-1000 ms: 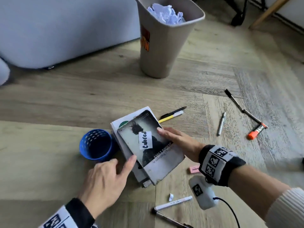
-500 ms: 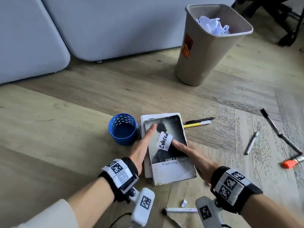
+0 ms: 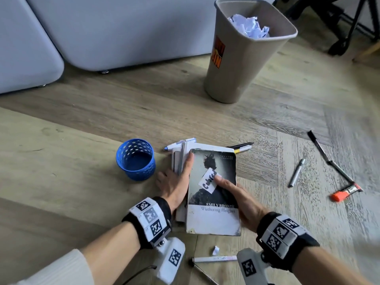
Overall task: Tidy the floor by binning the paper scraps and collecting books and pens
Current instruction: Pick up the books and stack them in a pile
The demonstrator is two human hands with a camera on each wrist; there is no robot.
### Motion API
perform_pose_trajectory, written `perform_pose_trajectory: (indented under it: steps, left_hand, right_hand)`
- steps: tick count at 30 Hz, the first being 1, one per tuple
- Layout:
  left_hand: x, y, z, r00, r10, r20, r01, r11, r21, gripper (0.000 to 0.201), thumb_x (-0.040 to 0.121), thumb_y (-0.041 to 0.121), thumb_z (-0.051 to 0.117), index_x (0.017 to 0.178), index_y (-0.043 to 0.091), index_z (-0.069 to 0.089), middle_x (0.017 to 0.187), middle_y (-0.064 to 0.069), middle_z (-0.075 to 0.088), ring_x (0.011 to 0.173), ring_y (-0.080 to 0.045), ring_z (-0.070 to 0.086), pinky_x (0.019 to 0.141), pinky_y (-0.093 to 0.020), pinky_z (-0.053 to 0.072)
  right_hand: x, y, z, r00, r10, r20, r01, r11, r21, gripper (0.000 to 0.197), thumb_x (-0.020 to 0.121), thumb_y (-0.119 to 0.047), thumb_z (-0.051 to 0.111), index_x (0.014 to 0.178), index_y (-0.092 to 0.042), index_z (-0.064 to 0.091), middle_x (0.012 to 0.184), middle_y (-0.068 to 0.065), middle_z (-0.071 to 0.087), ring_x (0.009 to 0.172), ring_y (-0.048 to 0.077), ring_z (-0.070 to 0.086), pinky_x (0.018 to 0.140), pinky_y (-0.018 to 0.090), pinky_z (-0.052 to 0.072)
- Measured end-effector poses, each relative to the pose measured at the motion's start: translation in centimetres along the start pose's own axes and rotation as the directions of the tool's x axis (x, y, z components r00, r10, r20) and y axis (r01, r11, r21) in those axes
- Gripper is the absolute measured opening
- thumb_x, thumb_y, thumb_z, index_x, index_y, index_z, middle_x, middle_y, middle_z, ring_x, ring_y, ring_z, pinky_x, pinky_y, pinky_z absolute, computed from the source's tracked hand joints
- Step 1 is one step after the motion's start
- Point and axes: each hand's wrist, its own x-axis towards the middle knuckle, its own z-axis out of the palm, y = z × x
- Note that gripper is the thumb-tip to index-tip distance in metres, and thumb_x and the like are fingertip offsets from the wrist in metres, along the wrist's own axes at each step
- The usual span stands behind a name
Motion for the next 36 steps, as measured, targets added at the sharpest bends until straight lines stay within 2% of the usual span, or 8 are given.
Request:
perform_pose_trajectory:
  steps: [2,8,13,20,24,29,33,36]
  left_hand:
    - [-0.2,-0.6,0.6,0.999,0.044,-0.006,-0.045,0.997,-0.069,0.133,0.042,0.102,0.033,0.14,0.012,0.035,0.143,-0.017,0.032,0.138,-0.031,0.025,0.116,-0.046,0.02]
    - [0.3,-0.5,0.1,0.989,0.118,0.09,-0.105,0.985,-0.133,0.123,0.031,0.086,0.07,0.124,0.014,0.034,0.119,0.0,0.045,0.111,-0.018,0.046,0.088,-0.032,0.038]
    - [0.9,-0.8,-0.8,0.967,0.184,0.179,-0.135,0.958,-0.255,0.094,0.048,0.062,0.086,0.122,0.013,0.056,0.122,-0.002,0.065,0.11,-0.017,0.062,0.098,-0.036,0.046]
    - [-1.6,2.4,-2.9,0.938,0.289,0.19,-0.223,0.925,-0.307,0.08,0.049,0.052,0.092,0.116,0.024,0.06,0.114,-0.007,0.069,0.109,-0.028,0.065,0.089,-0.043,0.053]
    - [-4.8,5.9,-6.9,0.911,0.325,0.253,-0.219,0.903,-0.371,0.048,0.058,0.024,0.086,0.101,0.02,0.066,0.097,0.0,0.075,0.092,-0.018,0.072,0.078,-0.029,0.057]
    - [-8.5,8.6,-11.4,0.903,0.296,0.311,-0.159,0.904,-0.396,0.073,0.057,0.032,0.086,0.122,0.012,0.058,0.112,-0.017,0.069,0.102,-0.038,0.066,0.093,-0.06,0.048]
    - [-12.4,12.1,-14.7,0.898,0.357,0.257,-0.239,0.886,-0.397,0.068,0.062,0.028,0.082,0.123,0.011,0.057,0.115,-0.017,0.068,0.105,-0.038,0.065,0.093,-0.058,0.049]
    - [-16.2,15.1,-17.2,0.884,0.415,0.215,-0.314,0.868,-0.385,0.071,0.064,0.033,0.083,0.127,0.015,0.054,0.119,-0.015,0.066,0.11,-0.036,0.063,0.094,-0.059,0.047]
  right_hand:
    - [0.0,0.2,-0.7,0.999,0.038,-0.006,-0.038,0.996,0.079,0.059,0.076,-0.05,0.073,0.116,-0.007,0.067,0.112,0.014,0.071,0.1,0.027,0.068,0.096,0.042,0.051]
    - [-0.5,0.6,-1.3,0.996,0.035,0.078,-0.061,0.933,0.355,0.043,0.092,-0.04,0.051,0.112,-0.006,0.07,0.118,0.021,0.067,0.096,0.03,0.07,0.09,0.039,0.055]
    - [-0.2,-0.2,-0.9,0.996,0.026,0.09,-0.057,0.931,0.359,0.054,0.086,-0.043,0.064,0.117,0.001,0.065,0.115,0.024,0.066,0.086,0.03,0.07,0.082,0.038,0.057]
    - [-1.8,-3.8,-0.2,0.999,0.005,0.047,-0.024,0.909,0.416,0.08,0.07,-0.045,0.079,0.132,-0.004,0.051,0.12,0.023,0.064,0.099,0.033,0.067,0.081,0.041,0.054]
    - [-4.0,-7.0,1.8,0.995,-0.009,0.103,-0.032,0.92,0.39,0.049,0.085,-0.043,0.063,0.122,-0.011,0.065,0.122,0.016,0.067,0.106,0.028,0.067,0.094,0.042,0.052]
    - [-7.7,-11.4,4.2,0.992,0.03,0.123,-0.044,0.992,0.118,0.067,0.069,-0.053,0.071,0.124,-0.015,0.063,0.12,0.003,0.07,0.112,0.022,0.065,0.096,0.036,0.047]
    - [-10.2,-16.0,6.0,0.994,0.007,0.109,-0.011,0.999,0.033,0.081,0.068,-0.062,0.073,0.134,-0.021,0.051,0.126,0.0,0.066,0.118,0.023,0.061,0.107,0.053,0.036]
    - [-13.4,-20.8,6.9,0.987,-0.034,0.158,0.037,0.999,-0.016,0.073,0.074,-0.053,0.069,0.135,-0.018,0.049,0.125,0.001,0.066,0.117,0.02,0.062,0.1,0.041,0.045]
